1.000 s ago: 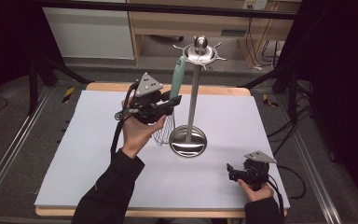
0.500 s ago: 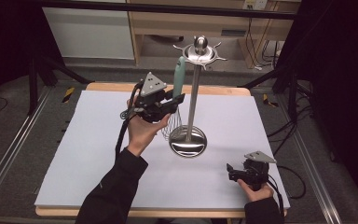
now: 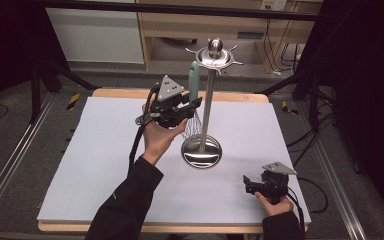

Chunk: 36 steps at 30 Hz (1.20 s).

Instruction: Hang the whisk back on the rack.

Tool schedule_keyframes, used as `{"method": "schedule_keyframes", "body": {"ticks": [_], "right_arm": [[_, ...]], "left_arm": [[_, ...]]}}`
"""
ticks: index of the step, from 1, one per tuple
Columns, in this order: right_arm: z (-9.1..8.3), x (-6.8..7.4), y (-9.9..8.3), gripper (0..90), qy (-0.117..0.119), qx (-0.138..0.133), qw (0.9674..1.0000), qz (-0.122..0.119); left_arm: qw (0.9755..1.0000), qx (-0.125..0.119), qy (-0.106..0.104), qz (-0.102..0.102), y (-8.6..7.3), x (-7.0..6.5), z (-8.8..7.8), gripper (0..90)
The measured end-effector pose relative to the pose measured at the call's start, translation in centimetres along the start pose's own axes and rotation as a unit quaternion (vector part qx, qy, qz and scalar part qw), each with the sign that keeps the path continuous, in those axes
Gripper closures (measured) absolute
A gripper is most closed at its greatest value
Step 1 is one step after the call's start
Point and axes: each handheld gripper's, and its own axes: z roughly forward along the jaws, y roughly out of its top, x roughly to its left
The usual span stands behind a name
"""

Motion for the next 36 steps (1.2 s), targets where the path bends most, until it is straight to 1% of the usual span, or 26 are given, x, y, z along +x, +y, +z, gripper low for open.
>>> {"method": "schedule_keyframes", "body": {"ticks": [7, 9, 12, 14, 15, 16, 17, 20, 22, 23, 25, 29, 31, 36], "right_arm": [[0.0, 0.0, 0.0, 8.1, 0.0, 0.0, 1.0, 0.001], [0.0, 0.0, 0.0, 8.1, 0.0, 0.0, 1.0, 0.001], [0.0, 0.0, 0.0, 8.1, 0.0, 0.0, 1.0, 0.001], [0.0, 0.0, 0.0, 8.1, 0.0, 0.001, 1.0, 0.001], [0.0, 0.0, 0.0, 8.1, -0.001, 0.001, 1.0, -0.001], [0.0, 0.0, 0.0, 8.1, 0.0, 0.0, 1.0, -0.003], [0.0, 0.0, 0.0, 8.1, 0.0, 0.0, 1.0, -0.003], [0.0, 0.0, 0.0, 8.1, 0.0, 0.0, 1.0, -0.002], [0.0, 0.0, 0.0, 8.1, 0.0, 0.0, 1.0, -0.002], [0.0, 0.0, 0.0, 8.1, 0.0, 0.0, 1.0, -0.002], [0.0, -0.1, 0.0, 8.1, -0.001, -0.001, 1.0, -0.002], [0.0, -0.1, 0.0, 8.1, -0.001, 0.0, 1.0, -0.002], [0.0, -0.1, 0.0, 8.1, -0.002, -0.001, 1.0, -0.003], [0.0, -0.1, -0.1, 8.1, -0.003, -0.001, 1.0, -0.003]], "left_arm": [[1.0, 0.0, 0.0, 0.0, -0.1, 0.1, 0.0, 67.3], [1.0, 0.002, 0.001, -0.001, -0.1, 0.1, 0.1, 63.7], [1.0, 0.006, 0.002, -0.002, -0.3, 0.0, 0.1, 62.3], [1.0, 0.004, 0.004, -0.001, -0.3, -0.1, 0.0, 59.5], [1.0, 0.005, 0.004, 0.001, -0.4, 0.0, -0.1, 55.9], [1.0, 0.004, 0.004, 0.0, -0.5, -0.1, -0.2, 54.4], [1.0, 0.003, 0.005, 0.002, -0.5, -0.1, -0.3, 54.4], [1.0, 0.002, 0.006, 0.003, -0.8, 0.0, -0.9, 49.3], [1.0, 0.004, 0.005, -0.002, -1.0, 0.2, -1.2, 45.2], [1.0, 0.004, 0.004, -0.004, -1.1, 0.2, -1.4, 44.7], [1.0, 0.002, 0.001, -0.003, -1.5, 0.3, -2.1, 42.7], [1.0, 0.002, 0.0, -0.004, -2.0, 0.4, -2.7, 41.0], [1.0, 0.002, -0.001, -0.008, -2.4, 0.6, -3.2, 40.3], [1.0, 0.007, -0.002, -0.006, -3.5, 0.9, -4.3, 38.8]]}}
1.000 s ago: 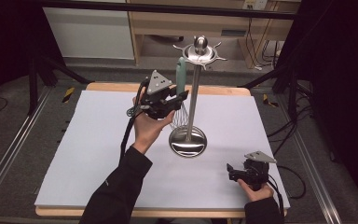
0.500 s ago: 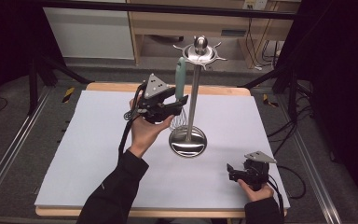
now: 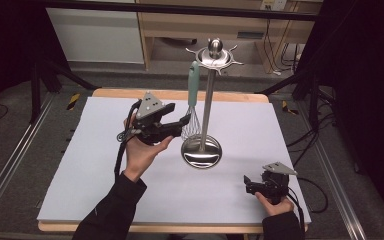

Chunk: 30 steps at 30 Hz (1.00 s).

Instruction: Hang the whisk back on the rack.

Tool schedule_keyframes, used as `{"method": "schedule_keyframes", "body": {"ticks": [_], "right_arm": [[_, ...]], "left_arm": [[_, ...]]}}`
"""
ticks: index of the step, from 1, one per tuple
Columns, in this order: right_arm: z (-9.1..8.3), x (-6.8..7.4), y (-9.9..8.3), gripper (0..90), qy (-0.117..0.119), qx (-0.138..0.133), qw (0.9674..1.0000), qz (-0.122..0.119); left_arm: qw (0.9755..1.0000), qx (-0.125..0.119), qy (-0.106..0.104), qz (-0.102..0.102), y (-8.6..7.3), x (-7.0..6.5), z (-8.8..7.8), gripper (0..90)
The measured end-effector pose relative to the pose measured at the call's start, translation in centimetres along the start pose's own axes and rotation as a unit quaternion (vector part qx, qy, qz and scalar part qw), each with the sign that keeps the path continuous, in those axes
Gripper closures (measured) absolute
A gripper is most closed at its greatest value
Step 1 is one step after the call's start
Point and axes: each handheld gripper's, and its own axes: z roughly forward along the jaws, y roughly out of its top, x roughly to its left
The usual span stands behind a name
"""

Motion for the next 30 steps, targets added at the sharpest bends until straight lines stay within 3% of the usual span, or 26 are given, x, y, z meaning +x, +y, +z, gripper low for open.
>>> {"method": "schedule_keyframes", "body": {"ticks": [8, 23, 30], "right_arm": [[-0.1, 0.0, 0.0, 8.1, -0.002, 0.001, 1.0, 0.002], [0.0, -0.1, -0.1, 8.1, -0.009, 0.005, 0.9999, 0.001], [0.1, -0.3, -0.1, 8.1, -0.023, 0.011, 0.9997, 0.004]], "left_arm": [[1.0, 0.006, 0.003, -0.006, -2.3, 0.9, -1.6, 37.0], [0.9984, 0.048, 0.026, -0.012, -7.8, 3.0, -3.2, 35.7], [0.9962, 0.066, 0.044, -0.036, -10.5, 4.8, -3.5, 34.8]]}}
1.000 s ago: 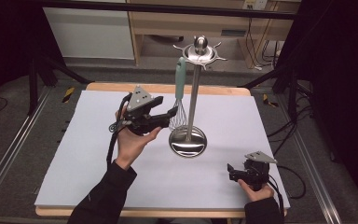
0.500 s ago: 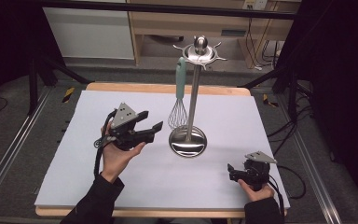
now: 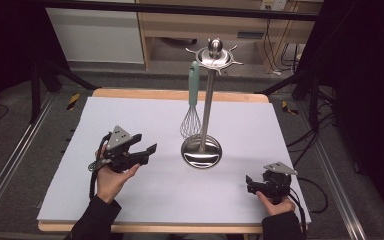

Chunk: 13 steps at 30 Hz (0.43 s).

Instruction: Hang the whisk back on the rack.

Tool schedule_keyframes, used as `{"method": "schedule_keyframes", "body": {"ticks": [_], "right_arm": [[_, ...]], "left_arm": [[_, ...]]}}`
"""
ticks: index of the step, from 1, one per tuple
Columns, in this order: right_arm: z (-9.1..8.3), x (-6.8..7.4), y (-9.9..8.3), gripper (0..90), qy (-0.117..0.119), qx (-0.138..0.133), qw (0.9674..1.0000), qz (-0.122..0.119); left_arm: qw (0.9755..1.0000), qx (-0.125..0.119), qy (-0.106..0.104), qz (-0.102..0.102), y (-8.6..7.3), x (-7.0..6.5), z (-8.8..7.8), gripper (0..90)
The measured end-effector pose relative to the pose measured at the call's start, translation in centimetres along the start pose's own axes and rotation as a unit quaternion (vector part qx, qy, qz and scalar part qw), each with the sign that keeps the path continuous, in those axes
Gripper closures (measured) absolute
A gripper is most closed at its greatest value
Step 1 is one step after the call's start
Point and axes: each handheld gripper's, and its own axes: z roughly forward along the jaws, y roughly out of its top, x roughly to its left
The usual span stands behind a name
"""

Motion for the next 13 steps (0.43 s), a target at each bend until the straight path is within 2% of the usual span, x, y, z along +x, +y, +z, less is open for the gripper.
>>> {"method": "schedule_keyframes", "body": {"ticks": [8, 13], "right_arm": [[0.1, -0.3, -0.2, 8.1, -0.006, 0.004, 1.0, 0.003], [0.2, -0.8, -0.3, 8.1, -0.011, 0.006, 0.9999, 0.004]], "left_arm": [[0.9991, 0.032, 0.027, -0.01, -3.2, 2.1, -0.4, 35.2], [0.9979, 0.041, 0.041, -0.031, -5.0, 3.4, -0.9, 34.9]]}}
